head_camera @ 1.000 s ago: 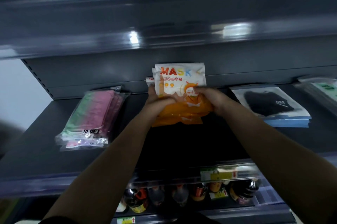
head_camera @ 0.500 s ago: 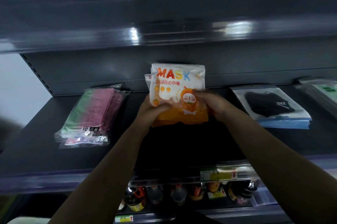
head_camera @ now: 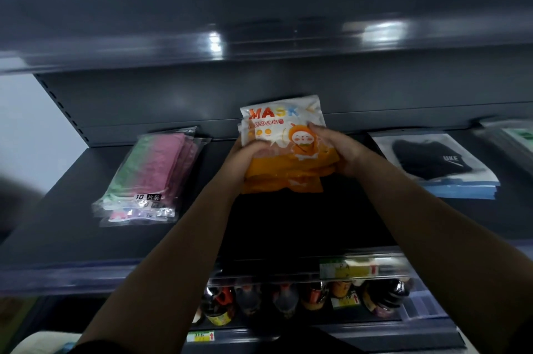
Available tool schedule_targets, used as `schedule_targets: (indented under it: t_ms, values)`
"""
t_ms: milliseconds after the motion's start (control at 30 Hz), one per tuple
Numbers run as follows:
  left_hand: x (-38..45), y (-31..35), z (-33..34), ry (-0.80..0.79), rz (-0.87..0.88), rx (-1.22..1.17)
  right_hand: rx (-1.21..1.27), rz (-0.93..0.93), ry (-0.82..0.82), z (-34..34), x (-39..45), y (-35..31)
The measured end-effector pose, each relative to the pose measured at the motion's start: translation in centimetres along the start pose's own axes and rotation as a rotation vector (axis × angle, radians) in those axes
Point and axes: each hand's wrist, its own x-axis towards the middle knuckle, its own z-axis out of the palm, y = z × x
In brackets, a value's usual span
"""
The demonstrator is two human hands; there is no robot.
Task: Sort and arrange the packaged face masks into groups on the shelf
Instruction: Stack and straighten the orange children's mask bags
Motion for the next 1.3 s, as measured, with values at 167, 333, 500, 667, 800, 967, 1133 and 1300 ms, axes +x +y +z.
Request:
schedule_targets:
  t_ms: [167, 333, 500, 667, 800, 967, 1133, 1300]
  values:
    - [-0.4, -0.9, -0.1, -0.009, 0.015, 0.018, 0.024, -0.033, 0.024, 0.2, 0.1, 0.7]
    - [0.2, 0.1, -1.4, -0.113, 0.042, 0.150, -0.086, 0.031, 0.019, -0.7, 0.4, 0.3]
    - [0.9, 1.6, 0.2, -0.070, -0.104, 0.200, -0.178, 0.126, 0.086, -0.1, 0.5, -0.5]
    - [1.1, 2.1, 0.8, 0.011, -0.133, -0.051, -0.068, 0.116, 0.045, 0.1, 1.1, 0.1]
    - [2.4, 1.2, 0.3, 0.162, -0.159, -0.039, 0.067, 0.027, 0.054, 0.3, 1.6, 0.8]
    - [1.0, 1.5, 0.1, 0.116, -0.189, -0.043, 0.088, -0.040, 0.114, 0.4, 2.0, 1.8]
    - [-0.4, 0.4, -0.2, 0.120, -0.013, -0.036, 0.099, -0.177, 0.112, 0.4, 0.1, 2.4]
    - [-2.0, 0.7, -0.5, 0.005, 0.298, 0.061, 0.023, -0.392, 0.029, 0.2, -1.9, 1.8]
